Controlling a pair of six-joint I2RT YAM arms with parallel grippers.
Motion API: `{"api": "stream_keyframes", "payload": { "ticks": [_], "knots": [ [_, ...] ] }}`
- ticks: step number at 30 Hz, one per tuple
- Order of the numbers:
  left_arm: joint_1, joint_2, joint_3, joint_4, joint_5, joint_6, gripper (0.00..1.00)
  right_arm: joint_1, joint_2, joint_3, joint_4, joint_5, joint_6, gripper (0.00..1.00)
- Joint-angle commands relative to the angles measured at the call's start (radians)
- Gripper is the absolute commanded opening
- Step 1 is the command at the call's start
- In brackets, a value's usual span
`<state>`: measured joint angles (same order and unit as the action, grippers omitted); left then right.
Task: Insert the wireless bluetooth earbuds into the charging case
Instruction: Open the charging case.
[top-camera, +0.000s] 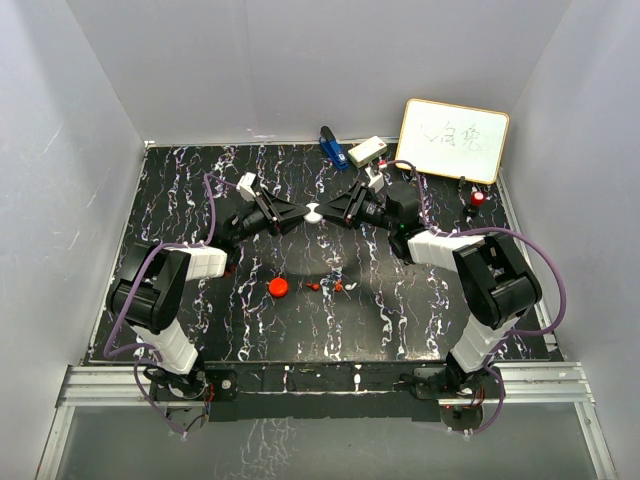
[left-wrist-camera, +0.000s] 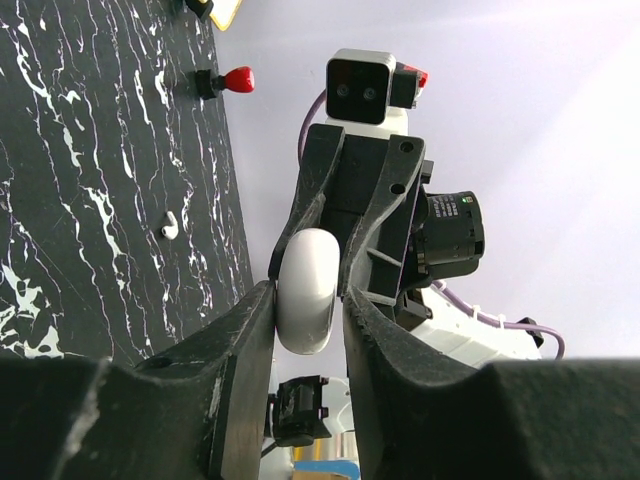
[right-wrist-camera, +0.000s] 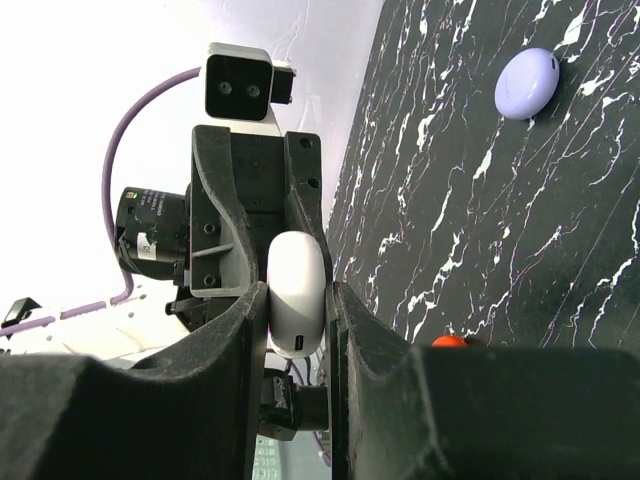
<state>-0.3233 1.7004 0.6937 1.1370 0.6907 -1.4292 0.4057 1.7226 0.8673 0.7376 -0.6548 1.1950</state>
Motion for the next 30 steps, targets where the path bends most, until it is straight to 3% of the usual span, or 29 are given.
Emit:
{"api": "stream_keyframes", "payload": {
  "ticks": [1,20,30],
  "knots": [
    [0.002,-0.033,0.003,0.061,-0.012,0.006,0.30,-0.011,-0.038,-0.025,0.056,0.001,0.005,0.00],
    [0.003,-0.030,0.003,0.099,-0.019,-0.005,0.25,-0.020,-0.020,-0.064,0.158,-0.002,0.064,0.00],
    [0.001,-0.013,0.020,0.111,-0.001,-0.012,0.33,-0.021,-0.006,-0.050,0.158,-0.006,0.067,0.00]
  ]
}}
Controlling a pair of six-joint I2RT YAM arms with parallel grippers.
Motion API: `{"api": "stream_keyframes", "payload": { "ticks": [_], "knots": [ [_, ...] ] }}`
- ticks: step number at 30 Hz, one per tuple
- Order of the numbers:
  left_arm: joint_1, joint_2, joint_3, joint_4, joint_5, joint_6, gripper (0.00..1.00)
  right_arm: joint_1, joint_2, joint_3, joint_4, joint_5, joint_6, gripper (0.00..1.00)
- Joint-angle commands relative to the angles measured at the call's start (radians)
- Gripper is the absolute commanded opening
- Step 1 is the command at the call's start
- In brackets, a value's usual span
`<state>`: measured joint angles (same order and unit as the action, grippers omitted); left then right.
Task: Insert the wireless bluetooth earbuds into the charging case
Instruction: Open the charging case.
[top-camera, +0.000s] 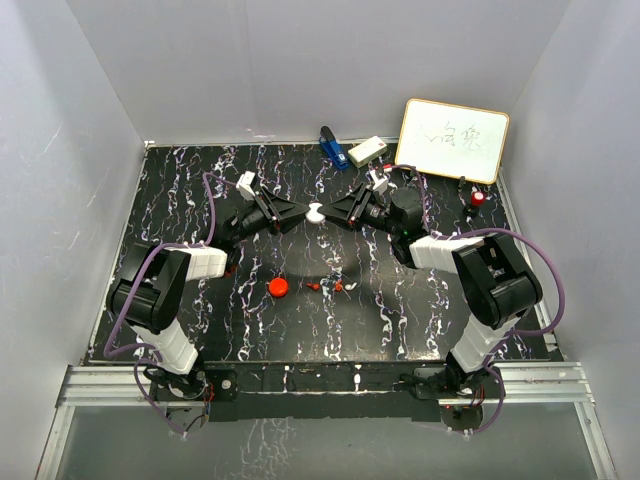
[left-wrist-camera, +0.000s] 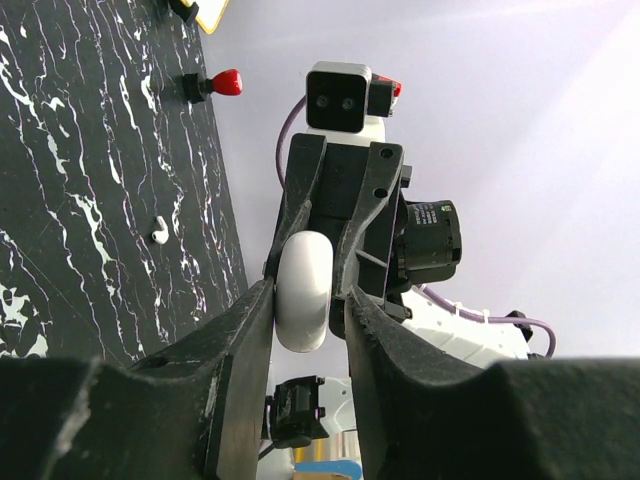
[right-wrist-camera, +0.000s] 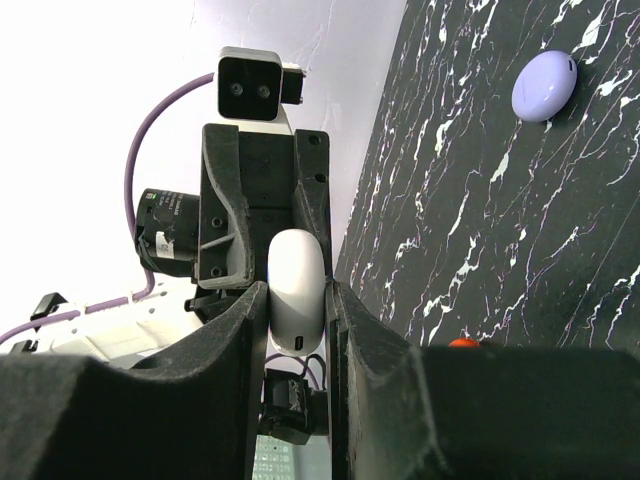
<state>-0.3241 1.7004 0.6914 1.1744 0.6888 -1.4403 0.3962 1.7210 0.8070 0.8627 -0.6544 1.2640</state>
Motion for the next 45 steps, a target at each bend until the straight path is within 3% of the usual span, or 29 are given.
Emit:
{"api": "stream_keyframes", "payload": {
  "ticks": [1,18,45],
  "knots": [
    [0.001,-0.012,0.023,0.073,0.003,0.000,0.33,-0.010,-0.003,0.011,0.033,-0.007,-0.002,0.00],
    [-0.003,0.011,0.036,0.094,0.016,-0.008,0.28,-0.011,0.014,0.026,0.046,-0.016,0.006,0.00],
    [-0.020,0.045,0.062,0.117,0.033,-0.017,0.29,-0.006,0.064,0.047,0.068,-0.031,0.020,0.00]
  ]
}}
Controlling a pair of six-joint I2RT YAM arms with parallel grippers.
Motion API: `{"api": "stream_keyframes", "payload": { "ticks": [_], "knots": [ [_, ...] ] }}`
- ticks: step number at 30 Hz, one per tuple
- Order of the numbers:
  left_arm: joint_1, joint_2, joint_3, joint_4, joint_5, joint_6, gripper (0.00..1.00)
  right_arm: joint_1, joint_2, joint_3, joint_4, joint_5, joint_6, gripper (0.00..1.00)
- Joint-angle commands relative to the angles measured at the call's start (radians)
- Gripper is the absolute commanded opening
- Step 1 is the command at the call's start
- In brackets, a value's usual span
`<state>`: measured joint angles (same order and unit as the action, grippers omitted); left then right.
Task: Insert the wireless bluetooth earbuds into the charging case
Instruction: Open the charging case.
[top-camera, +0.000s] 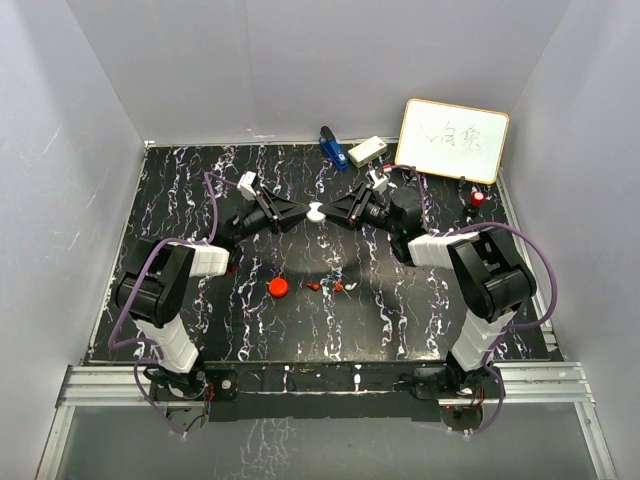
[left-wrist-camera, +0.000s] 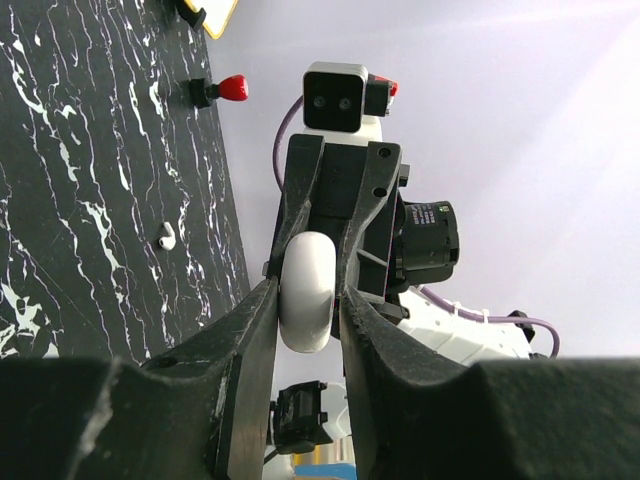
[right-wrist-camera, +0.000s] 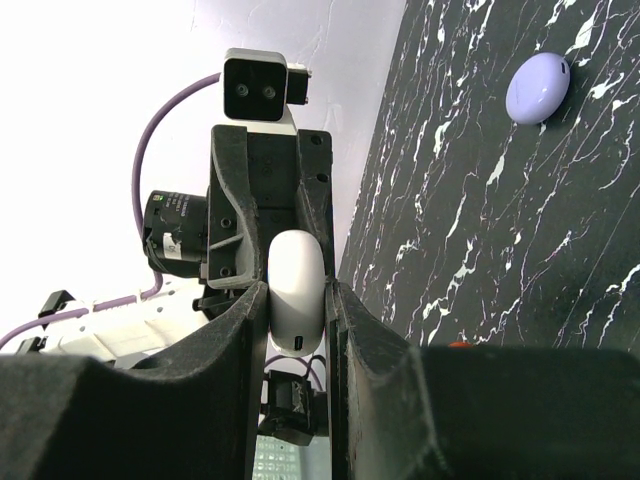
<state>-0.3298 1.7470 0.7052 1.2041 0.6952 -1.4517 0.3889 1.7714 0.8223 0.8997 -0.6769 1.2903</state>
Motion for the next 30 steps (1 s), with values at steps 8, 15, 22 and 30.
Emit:
{"api": "stream_keyframes", "payload": {
  "ticks": [8,15,22,30],
  "knots": [
    [-0.018,0.000,0.051,0.089,0.029,-0.006,0.28,0.002,0.017,0.034,0.034,-0.010,-0.005,0.00],
    [-0.023,0.002,0.054,0.091,0.032,-0.006,0.20,0.004,0.019,0.038,0.036,-0.013,-0.005,0.00],
    [-0.025,0.002,0.053,0.093,0.031,-0.004,0.00,0.004,0.022,0.040,0.036,-0.018,-0.005,0.01],
    [-0.023,-0.030,0.047,-0.029,0.026,0.038,0.00,-0.003,0.007,0.041,0.049,-0.023,-0.025,0.75]
  ]
}}
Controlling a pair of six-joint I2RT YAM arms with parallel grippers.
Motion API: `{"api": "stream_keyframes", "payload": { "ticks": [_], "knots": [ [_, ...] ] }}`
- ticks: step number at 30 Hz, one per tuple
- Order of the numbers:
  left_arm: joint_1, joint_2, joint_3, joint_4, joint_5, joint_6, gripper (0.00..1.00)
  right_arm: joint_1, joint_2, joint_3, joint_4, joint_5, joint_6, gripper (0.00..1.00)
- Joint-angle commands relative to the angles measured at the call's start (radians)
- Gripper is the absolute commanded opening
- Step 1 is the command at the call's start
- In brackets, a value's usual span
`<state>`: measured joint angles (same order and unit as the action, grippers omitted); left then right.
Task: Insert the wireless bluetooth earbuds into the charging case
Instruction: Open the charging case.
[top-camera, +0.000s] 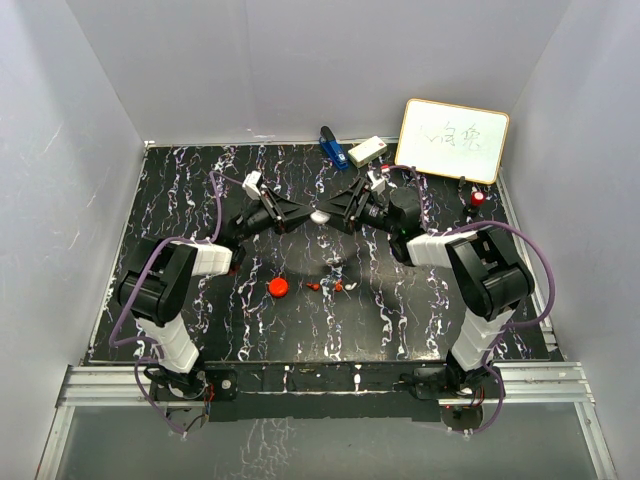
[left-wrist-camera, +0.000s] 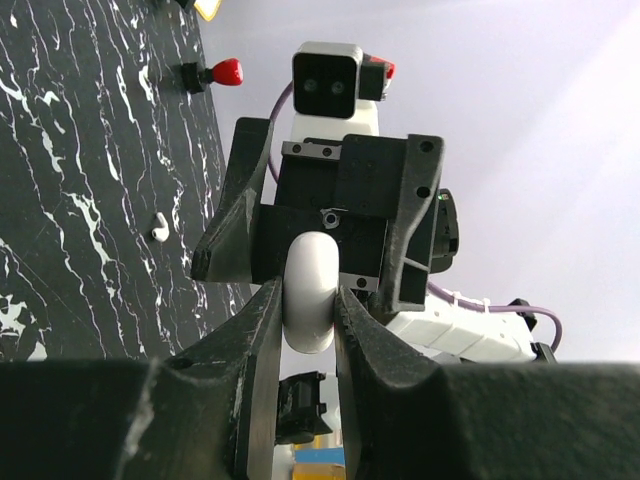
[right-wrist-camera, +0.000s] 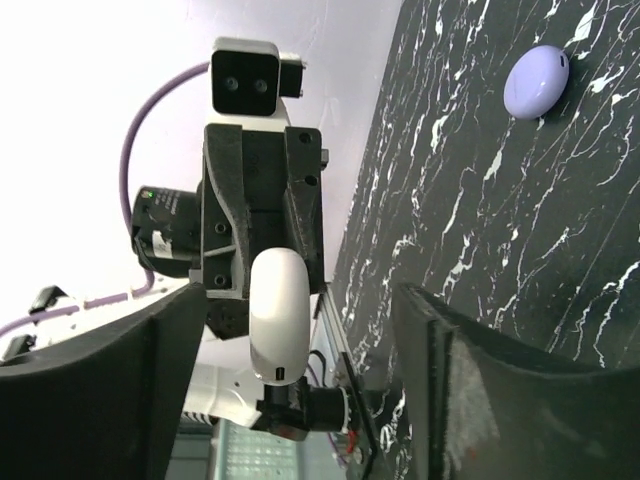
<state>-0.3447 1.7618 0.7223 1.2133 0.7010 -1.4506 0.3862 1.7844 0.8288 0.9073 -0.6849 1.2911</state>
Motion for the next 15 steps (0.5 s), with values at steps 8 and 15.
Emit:
{"api": "stream_keyframes", "payload": {
  "ticks": [8,15],
  "knots": [
    [0.014,-0.068,0.004,-0.107,0.013,0.060,0.00,-0.034,-0.071,0.028,-0.037,-0.008,-0.082,0.81],
    [0.024,-0.089,0.024,-0.193,0.009,0.101,0.00,-0.033,-0.166,0.133,-0.450,0.097,-0.377,0.83]
  ]
}}
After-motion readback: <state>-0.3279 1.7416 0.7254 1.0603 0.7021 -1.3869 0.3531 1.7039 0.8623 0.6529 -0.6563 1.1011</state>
